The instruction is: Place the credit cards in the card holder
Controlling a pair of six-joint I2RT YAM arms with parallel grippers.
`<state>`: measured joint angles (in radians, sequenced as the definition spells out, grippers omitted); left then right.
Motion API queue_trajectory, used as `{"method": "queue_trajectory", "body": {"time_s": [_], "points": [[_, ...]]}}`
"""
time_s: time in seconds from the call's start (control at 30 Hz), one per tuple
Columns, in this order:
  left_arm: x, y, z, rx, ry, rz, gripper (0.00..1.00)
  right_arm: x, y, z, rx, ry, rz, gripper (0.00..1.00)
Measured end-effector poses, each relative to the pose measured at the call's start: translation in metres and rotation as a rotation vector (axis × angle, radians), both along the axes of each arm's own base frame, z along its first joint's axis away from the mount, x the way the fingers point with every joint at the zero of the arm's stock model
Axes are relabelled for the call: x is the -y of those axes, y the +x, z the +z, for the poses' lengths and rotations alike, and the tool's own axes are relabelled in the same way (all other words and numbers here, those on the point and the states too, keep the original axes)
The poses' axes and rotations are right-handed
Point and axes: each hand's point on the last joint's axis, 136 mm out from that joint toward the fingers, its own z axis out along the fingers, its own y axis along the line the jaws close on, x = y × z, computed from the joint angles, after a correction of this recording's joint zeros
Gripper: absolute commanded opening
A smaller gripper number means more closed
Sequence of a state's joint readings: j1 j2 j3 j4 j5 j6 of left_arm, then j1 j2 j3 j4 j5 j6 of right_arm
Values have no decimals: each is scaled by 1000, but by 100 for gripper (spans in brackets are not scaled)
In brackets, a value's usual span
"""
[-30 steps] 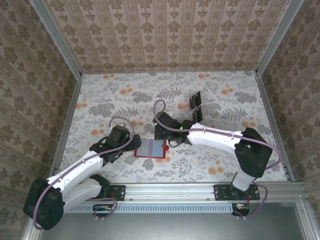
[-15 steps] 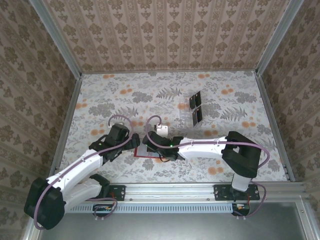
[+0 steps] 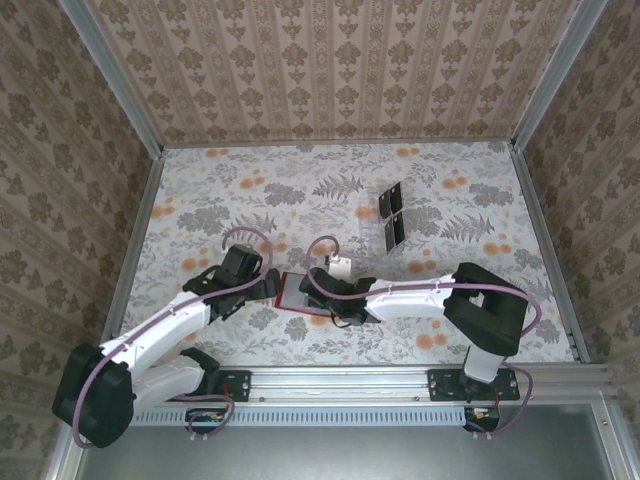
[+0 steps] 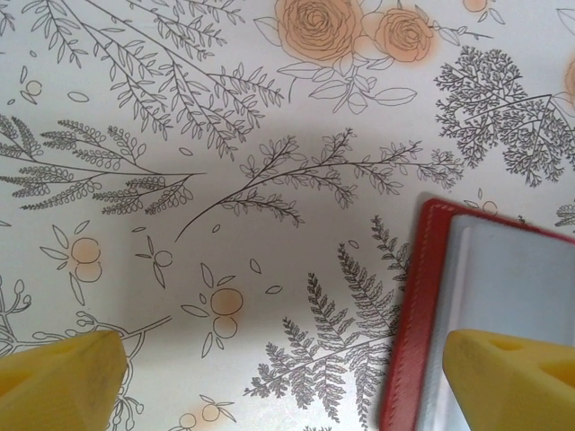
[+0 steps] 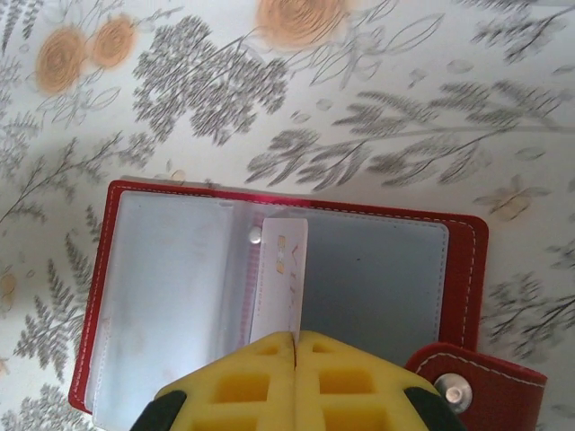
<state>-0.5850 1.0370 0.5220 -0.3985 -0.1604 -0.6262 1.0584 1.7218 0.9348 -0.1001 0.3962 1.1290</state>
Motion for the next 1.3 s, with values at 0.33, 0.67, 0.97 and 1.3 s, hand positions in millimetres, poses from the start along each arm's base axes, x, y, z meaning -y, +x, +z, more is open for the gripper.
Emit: {"method": "queue_trajectory", "body": {"time_s": [0.33, 0.67, 0.97, 1.3], "points": [[23, -4, 8, 5, -19, -90, 100, 22, 27, -1, -21, 7, 105, 0], [50, 0, -10, -75, 42, -205, 100, 18, 23, 9, -17, 102, 243, 0], [70, 5, -19, -86, 79, -281, 100, 25, 16, 31, 27, 200, 206, 0], [86, -3, -30, -83, 117, -333, 100, 54, 10, 8, 29, 206, 78, 0]]}}
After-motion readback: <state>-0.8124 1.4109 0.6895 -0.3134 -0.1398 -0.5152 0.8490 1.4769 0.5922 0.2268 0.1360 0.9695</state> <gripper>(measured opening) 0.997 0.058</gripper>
